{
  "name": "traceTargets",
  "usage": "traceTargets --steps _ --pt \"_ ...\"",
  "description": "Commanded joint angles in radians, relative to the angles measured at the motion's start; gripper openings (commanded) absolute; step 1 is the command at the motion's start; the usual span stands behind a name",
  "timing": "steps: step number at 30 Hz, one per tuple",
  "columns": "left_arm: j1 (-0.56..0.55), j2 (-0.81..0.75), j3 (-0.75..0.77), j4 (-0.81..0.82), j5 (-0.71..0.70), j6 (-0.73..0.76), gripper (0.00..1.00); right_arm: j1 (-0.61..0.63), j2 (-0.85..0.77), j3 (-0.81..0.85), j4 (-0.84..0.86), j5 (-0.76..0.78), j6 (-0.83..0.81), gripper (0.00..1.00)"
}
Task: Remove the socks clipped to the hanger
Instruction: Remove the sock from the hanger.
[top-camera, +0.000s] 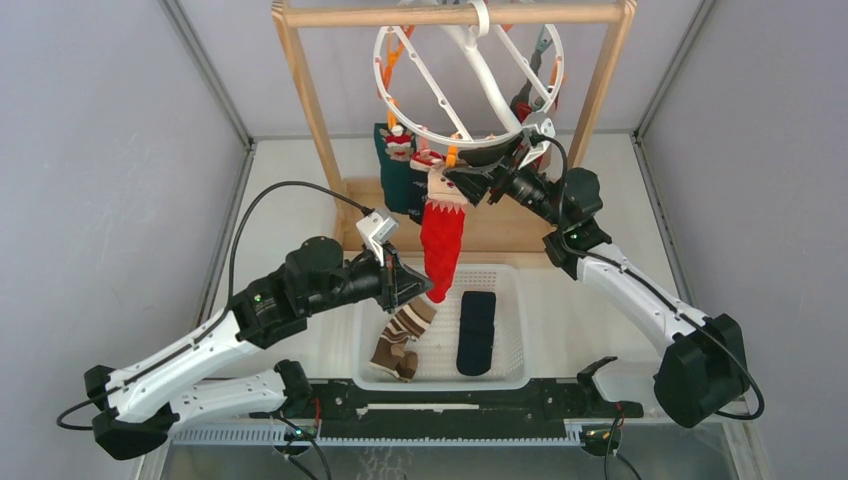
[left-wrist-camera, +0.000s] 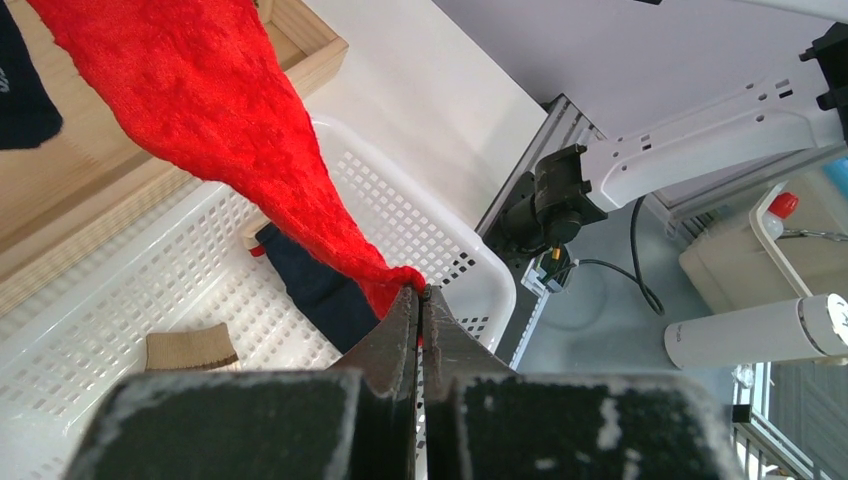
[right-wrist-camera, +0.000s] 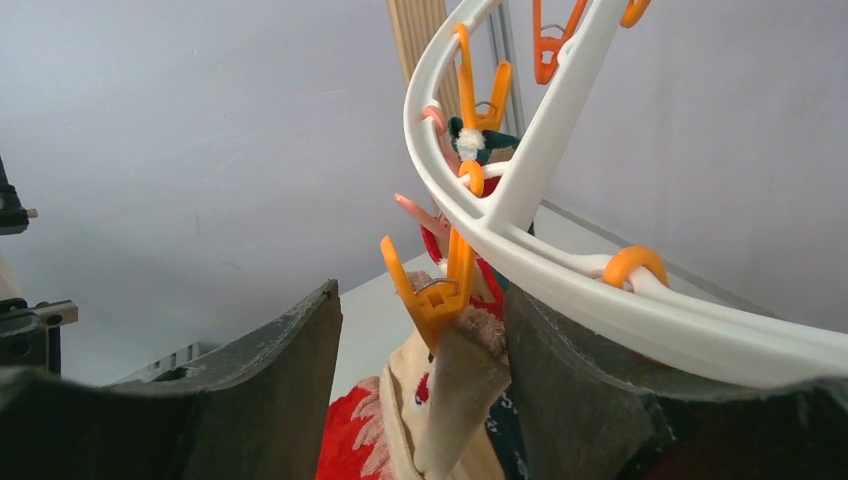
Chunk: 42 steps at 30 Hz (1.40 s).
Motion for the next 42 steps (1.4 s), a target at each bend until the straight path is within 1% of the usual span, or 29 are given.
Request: traceTargets --steps 1,14,19,30,36,40,42 --pt "-0.009 0.003 0.066 0.016 0.010 0.011 0.00 -0.011 0.016 0.063 0.113 -0.008 0.062 0.68" --pt "-0.012 -0.001 0.059 0.016 0.021 0.016 0.00 -0.006 0.055 0.063 0.200 0.038 0.143 0.64" --pt "-0.012 -0.001 0.065 0.012 0.025 0.020 0.00 0.012 0.054 0.065 0.166 0.108 0.118 0.60" --pt "-0.013 0.000 0.077 -0.001 0.027 0.036 0.00 0.027 0.069 0.084 0.157 0.120 0.113 0.54" --pt "-0.013 0.002 0.080 -0.003 0.027 0.040 0.00 0.028 0.069 0.084 0.153 0.119 0.108 0.47" --pt "-0.012 0.004 0.082 -0.004 0.026 0.042 0.00 0.030 0.069 0.094 0.138 0.114 0.103 0.41" --pt "-0.012 0.003 0.081 -0.005 0.027 0.042 0.00 0.030 0.069 0.100 0.129 0.109 0.100 0.35"
